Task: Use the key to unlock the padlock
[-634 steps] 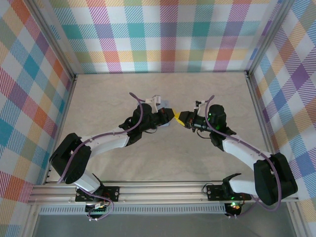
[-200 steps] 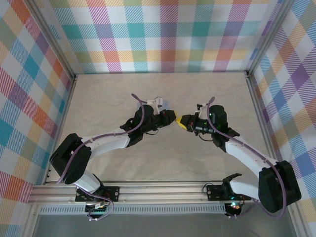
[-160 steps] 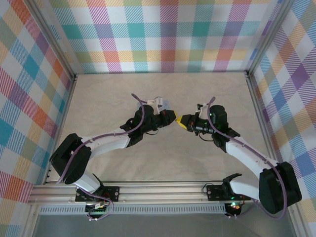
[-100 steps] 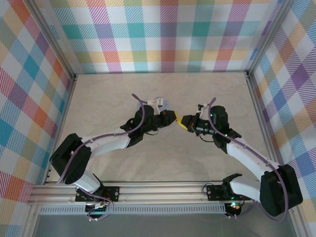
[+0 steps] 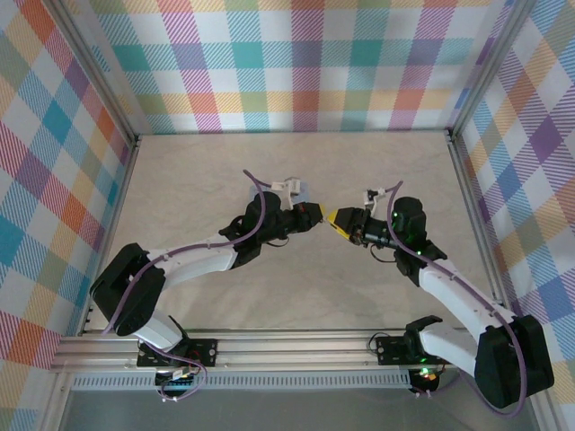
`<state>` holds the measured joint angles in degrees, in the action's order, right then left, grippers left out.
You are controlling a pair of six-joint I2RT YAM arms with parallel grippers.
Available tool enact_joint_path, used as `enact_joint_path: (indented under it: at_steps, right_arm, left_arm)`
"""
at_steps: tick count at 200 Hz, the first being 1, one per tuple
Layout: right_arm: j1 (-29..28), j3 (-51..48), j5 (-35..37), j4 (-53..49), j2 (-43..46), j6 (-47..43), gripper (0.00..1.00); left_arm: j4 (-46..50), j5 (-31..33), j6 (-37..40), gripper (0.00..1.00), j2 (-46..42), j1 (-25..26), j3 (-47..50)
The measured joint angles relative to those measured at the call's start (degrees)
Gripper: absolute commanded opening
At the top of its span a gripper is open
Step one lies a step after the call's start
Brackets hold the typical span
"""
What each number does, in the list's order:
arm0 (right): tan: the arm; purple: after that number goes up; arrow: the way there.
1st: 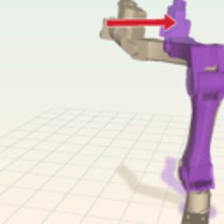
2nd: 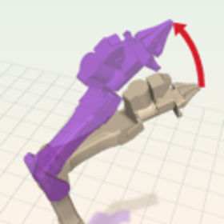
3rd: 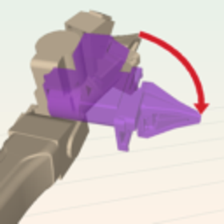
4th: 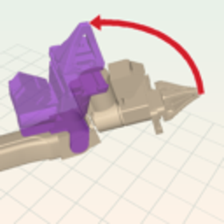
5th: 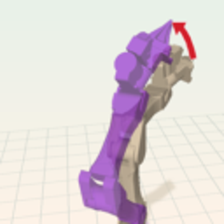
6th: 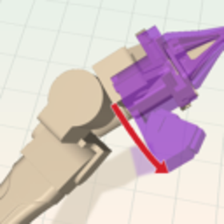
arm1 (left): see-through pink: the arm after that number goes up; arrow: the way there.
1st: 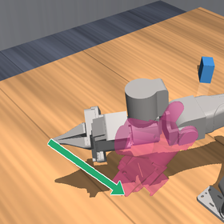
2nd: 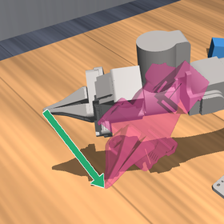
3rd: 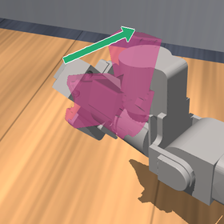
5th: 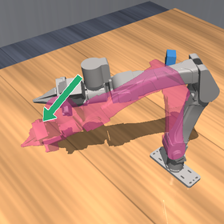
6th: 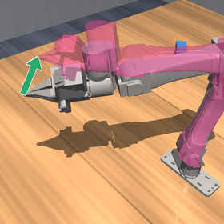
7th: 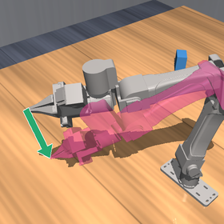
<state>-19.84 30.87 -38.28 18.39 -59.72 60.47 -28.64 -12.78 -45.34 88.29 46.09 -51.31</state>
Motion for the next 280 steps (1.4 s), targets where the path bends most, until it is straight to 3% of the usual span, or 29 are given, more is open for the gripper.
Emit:
enact_joint_path:
  at_steps: [110, 280]
  right_arm:
    - [0.00, -3.87, -1.88, 11.76, -0.63, -0.90, 0.37]
    - [0.35, -3.87, -2.93, 15.04, -3.23, -0.02, 0.06]
  left_arm:
    - [-1.88, -4.55, -0.50, 0.00, -0.39, 0.00, -1.62]
    - [-3.02, -5.31, -1.97, 0.00, 1.25, -0.04, -2.54]
